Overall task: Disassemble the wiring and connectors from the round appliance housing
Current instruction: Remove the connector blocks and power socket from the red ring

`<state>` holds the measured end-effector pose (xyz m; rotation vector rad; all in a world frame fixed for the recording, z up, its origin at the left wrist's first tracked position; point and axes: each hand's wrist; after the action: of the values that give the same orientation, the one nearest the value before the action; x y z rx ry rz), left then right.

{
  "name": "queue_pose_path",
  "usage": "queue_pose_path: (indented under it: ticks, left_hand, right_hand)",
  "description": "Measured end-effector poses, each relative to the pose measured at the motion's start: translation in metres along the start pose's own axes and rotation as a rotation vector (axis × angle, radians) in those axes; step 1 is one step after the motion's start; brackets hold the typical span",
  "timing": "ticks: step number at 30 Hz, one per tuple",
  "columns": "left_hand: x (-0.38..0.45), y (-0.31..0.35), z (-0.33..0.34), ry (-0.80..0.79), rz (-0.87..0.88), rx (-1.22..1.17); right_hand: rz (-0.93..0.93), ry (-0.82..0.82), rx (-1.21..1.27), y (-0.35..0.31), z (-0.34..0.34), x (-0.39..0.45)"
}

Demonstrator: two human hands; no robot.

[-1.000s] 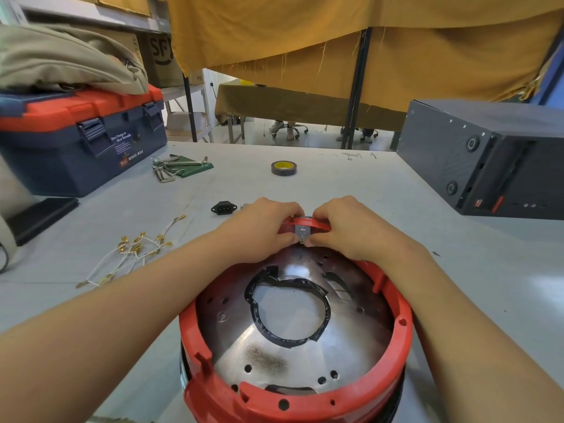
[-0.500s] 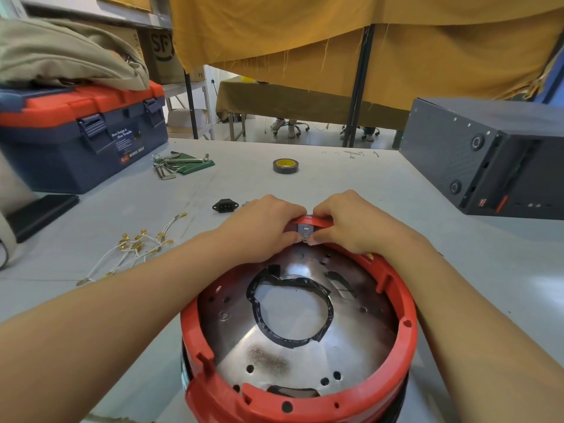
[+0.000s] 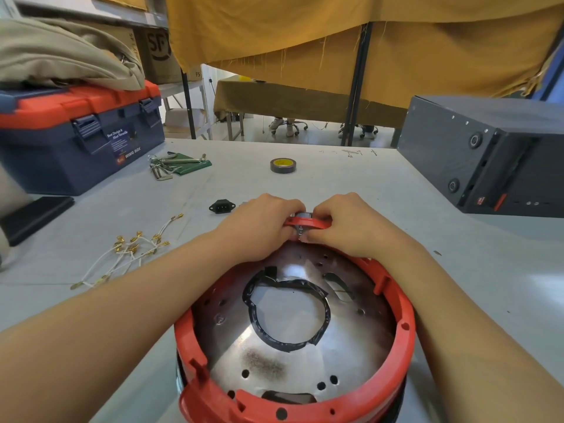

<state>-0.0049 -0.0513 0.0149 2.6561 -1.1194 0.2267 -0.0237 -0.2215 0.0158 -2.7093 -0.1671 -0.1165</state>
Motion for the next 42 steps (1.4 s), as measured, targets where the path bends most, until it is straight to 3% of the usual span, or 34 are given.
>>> queue_pose_path:
  ticks: [3,8,14,23,29,33,42]
  left_hand:
    - [0.000,-0.001,0.000,0.020,-0.014,-0.012]
    - [-0.002,0.000,-0.001,0.046,-0.007,-0.055]
    - [-0.002,0.000,0.000,0.059,-0.008,-0.109]
    - [-0.003,-0.001,0.000,0.100,-0.011,-0.218]
    - [-0.002,-0.003,-0.001,0.088,-0.045,-0.318]
    - [-0.001,-0.003,-0.002,0.131,-0.091,-0.401]
    - [0.009,-0.007,-0.018,0.135,-0.150,-0.779]
  right_hand:
    - [0.039,-0.013,0.162,0.002,-0.003,-0.002]
    - [0.144,0.126,0.422,0.006,-0.003,0.001]
    - [0.122,-0.138,0.625,0.011,0.001,0.003]
    - [0.217,-0.155,0.778,0.015,0.002,0.007]
    - [0.243,-0.106,1.107,0.015,0.005,0.006]
    - [0.137,0.039,0.936,0.013,0.003,0.006]
    - [0.004,0.099,0.849,0.008,0.001,0.001]
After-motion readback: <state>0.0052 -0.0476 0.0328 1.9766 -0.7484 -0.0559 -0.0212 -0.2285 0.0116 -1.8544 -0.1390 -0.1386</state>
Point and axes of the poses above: each hand's wrist, its own x-axis towards the middle knuckle, its own z-axis out of the palm, y = z × x, and after that the axes turned 9 degrees about z, right-handed
